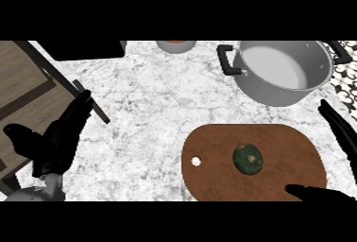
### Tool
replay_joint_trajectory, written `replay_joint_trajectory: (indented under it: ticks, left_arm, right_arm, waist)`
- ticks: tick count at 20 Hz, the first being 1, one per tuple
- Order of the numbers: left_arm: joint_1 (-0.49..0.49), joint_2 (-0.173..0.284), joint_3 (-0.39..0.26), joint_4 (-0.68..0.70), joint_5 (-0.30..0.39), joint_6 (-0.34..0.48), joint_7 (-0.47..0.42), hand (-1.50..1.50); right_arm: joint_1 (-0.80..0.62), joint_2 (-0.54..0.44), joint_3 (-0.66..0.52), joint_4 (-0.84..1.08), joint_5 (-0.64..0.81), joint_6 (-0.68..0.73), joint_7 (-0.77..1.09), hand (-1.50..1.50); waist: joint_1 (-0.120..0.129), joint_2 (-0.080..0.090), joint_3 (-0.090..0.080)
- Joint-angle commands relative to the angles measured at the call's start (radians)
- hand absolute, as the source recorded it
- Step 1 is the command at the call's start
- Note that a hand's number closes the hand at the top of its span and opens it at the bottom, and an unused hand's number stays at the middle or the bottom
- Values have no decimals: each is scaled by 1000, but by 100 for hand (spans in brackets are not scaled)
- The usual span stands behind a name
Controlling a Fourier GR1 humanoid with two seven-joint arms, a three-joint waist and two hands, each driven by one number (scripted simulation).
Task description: Pick the squash from the cutting board and place it in the pot
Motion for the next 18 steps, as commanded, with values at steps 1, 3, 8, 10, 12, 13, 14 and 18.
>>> replay_joint_trajectory:
  ticks: [1, 3, 8, 10, 12, 13, 14, 18]
  left_arm:
    - [-23, -6, 2, 6, 0, -9, -9, 0]
    - [24, -6, -13, -29, 7, -22, -8, 0]
    - [-25, -18, -29, -6, 1, -47, 3, 0]
    - [-81, -15, 2, 33, 22, -62, 20, 0]
    - [-97, -40, -44, -10, -29, -21, 47, 0]
    - [-90, -24, -27, -24, -23, -41, 61, 0]
    - [-115, -55, -33, 48, -36, -23, 34, 0]
    - [-79, -62, -27, 38, -48, -51, 17, 0]
  right_arm:
    - [102, -139, -4, -229, 82, 80, 241, -150]
    - [126, -204, -32, -324, 61, 156, 358, -150]
    - [139, -241, -35, -477, 49, 268, 675, -150]
    - [83, -253, -35, -497, -3, 326, 784, -150]
    - [-34, -222, 14, -498, -26, 353, 928, -150]
    - [-73, -205, -16, -428, -50, 386, 909, -150]
    - [-90, -190, 54, -515, -13, 381, 1016, -150]
    - [-225, -80, 135, -380, 4, 445, 1081, -150]
  waist:
    - [10, 6, -1]
    - [27, 4, -1]
    - [56, 16, 3]
    - [65, 20, 3]
    - [86, 22, 3]
    - [86, 21, 4]
    - [82, 22, 3]
    - [88, 21, 5]
